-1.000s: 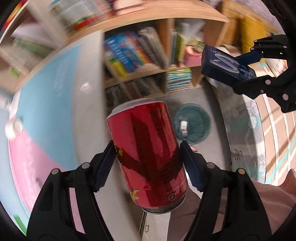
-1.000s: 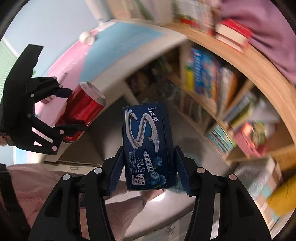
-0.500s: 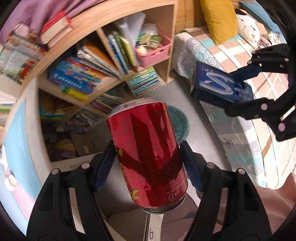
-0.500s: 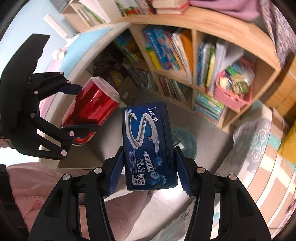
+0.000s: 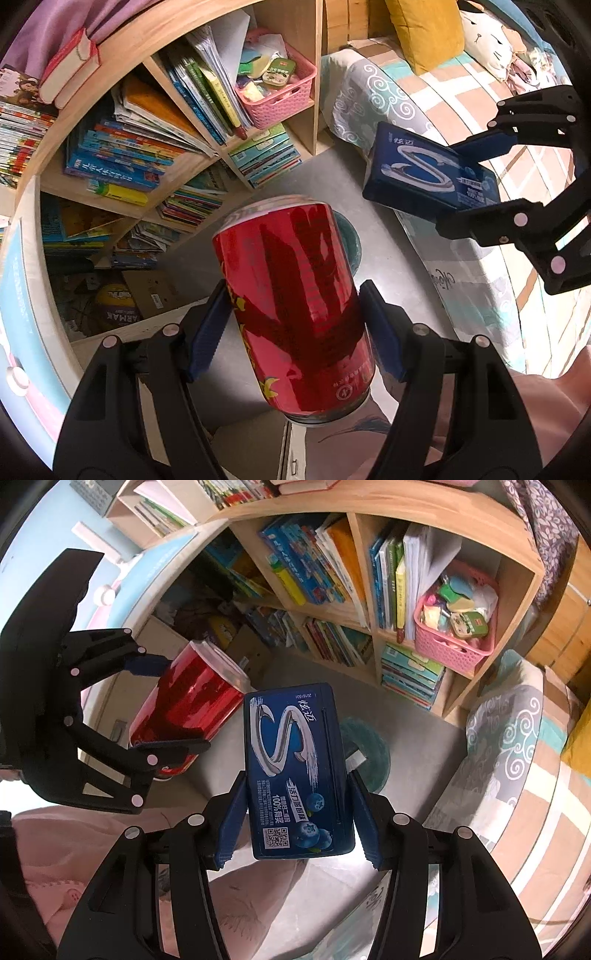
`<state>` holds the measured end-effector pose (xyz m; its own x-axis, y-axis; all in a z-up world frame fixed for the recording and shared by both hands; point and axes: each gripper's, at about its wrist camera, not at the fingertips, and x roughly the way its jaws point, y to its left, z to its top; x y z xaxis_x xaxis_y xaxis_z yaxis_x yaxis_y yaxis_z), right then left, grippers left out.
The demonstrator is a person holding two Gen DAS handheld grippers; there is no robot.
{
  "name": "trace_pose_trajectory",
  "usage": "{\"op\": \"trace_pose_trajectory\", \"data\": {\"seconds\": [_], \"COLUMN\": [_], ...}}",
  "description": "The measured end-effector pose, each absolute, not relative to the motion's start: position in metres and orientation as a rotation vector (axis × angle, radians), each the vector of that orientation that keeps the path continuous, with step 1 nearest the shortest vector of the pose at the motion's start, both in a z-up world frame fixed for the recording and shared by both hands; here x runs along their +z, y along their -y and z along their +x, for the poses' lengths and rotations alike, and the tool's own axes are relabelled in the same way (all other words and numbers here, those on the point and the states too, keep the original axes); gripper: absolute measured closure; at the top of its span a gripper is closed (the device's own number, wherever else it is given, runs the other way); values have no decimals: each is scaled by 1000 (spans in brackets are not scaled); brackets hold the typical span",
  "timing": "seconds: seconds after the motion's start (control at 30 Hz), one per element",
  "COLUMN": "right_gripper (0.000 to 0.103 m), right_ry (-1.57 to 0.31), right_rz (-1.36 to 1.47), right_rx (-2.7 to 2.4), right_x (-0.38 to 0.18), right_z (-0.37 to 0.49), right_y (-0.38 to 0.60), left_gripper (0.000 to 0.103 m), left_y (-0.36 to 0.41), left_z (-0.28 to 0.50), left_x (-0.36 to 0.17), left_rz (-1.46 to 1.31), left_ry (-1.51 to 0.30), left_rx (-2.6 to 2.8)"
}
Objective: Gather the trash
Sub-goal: 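Open both tools to drop the can and gum box into the wastebasket, then move both open tools back toward the remaining items on the mat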
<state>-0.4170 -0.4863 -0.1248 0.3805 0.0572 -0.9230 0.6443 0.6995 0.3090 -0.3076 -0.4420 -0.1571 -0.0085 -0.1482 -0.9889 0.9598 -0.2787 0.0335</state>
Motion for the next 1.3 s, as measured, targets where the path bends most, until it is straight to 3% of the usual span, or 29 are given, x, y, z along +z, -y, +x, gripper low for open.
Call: {"op": "trace_pose_trajectory", "data": {"seconds": [0.67, 0.73, 0.77, 0.83, 1.3], "right_gripper": [47, 27, 25, 25, 25], "right_ry": [-1127, -1130, -1126, -1119, -1126], "right_rz": [769, 778, 775, 780, 761], "right_rx": [-406, -417, -431, -443, -421], "right_x": [-135, -135, -134, -133, -124], "right_z": [-418, -419, -420, -423, -426], "right_y": [492, 496, 498, 502, 508], "left_gripper": [35, 28, 26, 22, 22], "left_y": [449, 451, 452, 454, 446], "left_z": [-313, -312, -312, -311, -289], "left_x": [-170, -170, -170, -170, -160], "left_rz": [1306, 1297, 1297, 1300, 1243], "left_ry": [-973, -978, -972, -959, -993], "left_rx": [-1498, -1501, -1500, -1488, -1436]}}
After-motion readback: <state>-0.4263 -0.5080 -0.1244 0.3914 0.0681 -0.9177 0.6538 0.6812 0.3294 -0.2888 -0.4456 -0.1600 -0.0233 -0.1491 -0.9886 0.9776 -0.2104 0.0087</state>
